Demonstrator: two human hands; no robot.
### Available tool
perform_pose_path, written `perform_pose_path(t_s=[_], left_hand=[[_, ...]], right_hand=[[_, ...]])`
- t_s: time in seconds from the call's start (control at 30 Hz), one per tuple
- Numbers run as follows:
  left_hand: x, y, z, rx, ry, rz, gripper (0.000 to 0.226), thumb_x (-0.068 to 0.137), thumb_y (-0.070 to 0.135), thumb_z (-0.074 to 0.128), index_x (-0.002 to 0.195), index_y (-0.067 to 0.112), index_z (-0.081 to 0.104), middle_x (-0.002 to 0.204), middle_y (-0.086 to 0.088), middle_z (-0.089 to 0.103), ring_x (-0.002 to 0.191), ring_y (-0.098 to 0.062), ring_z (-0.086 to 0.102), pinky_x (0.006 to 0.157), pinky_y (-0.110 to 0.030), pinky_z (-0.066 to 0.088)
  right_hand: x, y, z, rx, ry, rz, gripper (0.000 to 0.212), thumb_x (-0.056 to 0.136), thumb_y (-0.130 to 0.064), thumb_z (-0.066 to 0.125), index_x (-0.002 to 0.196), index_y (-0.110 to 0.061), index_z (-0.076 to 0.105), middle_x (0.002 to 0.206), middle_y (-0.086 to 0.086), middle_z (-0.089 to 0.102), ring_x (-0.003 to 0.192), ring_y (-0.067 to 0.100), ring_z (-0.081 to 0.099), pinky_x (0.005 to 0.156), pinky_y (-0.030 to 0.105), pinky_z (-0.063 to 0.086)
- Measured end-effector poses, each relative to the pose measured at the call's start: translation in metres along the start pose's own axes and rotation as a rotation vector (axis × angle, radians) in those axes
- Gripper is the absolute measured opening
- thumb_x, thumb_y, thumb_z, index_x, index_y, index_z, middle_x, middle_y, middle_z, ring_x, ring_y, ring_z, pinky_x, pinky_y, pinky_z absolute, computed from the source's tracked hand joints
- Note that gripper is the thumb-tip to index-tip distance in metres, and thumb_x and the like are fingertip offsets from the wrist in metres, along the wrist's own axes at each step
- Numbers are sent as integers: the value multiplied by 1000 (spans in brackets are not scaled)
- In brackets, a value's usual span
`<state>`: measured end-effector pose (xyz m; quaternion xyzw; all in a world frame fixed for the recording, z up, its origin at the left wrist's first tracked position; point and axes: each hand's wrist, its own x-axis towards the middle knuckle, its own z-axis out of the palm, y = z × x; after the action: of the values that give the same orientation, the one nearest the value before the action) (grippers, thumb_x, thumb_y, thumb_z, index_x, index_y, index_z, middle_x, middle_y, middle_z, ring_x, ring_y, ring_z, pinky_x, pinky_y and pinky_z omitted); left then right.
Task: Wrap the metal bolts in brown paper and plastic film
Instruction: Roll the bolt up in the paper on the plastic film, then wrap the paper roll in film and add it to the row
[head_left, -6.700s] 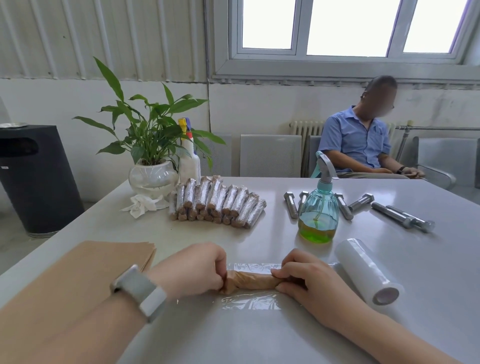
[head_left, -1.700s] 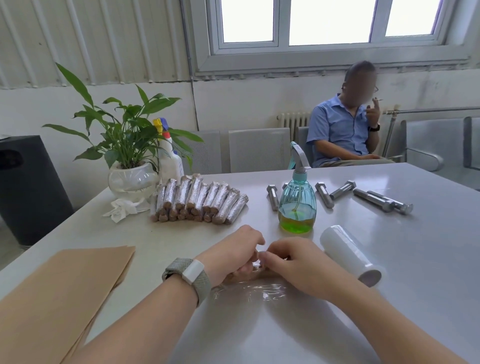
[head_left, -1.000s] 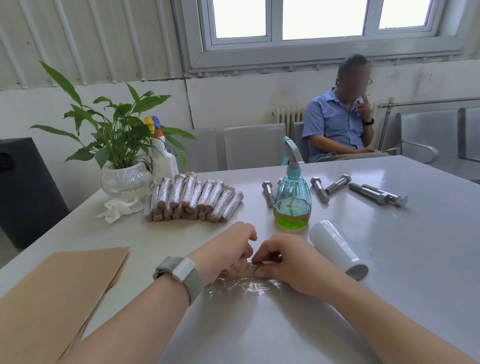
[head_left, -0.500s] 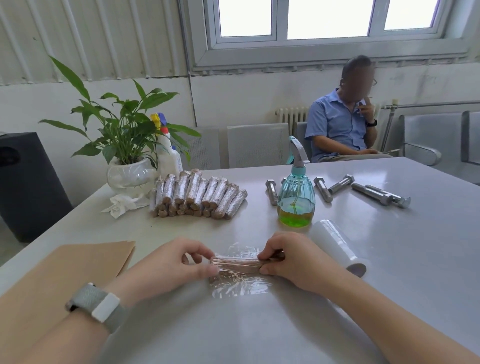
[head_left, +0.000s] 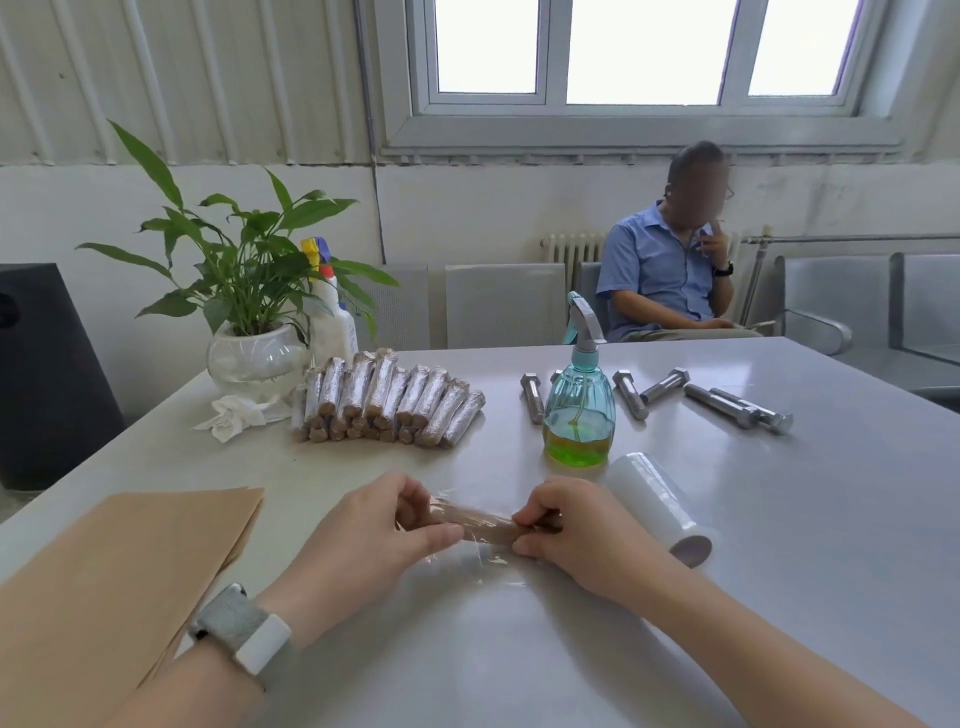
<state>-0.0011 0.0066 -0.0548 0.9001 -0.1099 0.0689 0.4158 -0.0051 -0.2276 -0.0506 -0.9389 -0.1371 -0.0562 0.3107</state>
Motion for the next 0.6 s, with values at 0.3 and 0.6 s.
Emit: perform_pose_path(t_s=[0.3,0.6], left_hand=[[37,57,56,-625,44,180,18,76,29,83,90,23,72,58,14,44,56,-5,44,55,-12,38],[59,66,111,-694,141,124,27,64,46,76,62,27,57,51,16,48,46,-1,41,45,-12,35]], right_hand=[[-11,0,4,-211,78,5,9,86,-23,65,87,-14,62,95,-3,58,93,18,53,84,33,44],[-13,-1,5,-267,83,-31,19,92,-18,48,96,-16,67,108,2,59,101,20,53,89,32,42]])
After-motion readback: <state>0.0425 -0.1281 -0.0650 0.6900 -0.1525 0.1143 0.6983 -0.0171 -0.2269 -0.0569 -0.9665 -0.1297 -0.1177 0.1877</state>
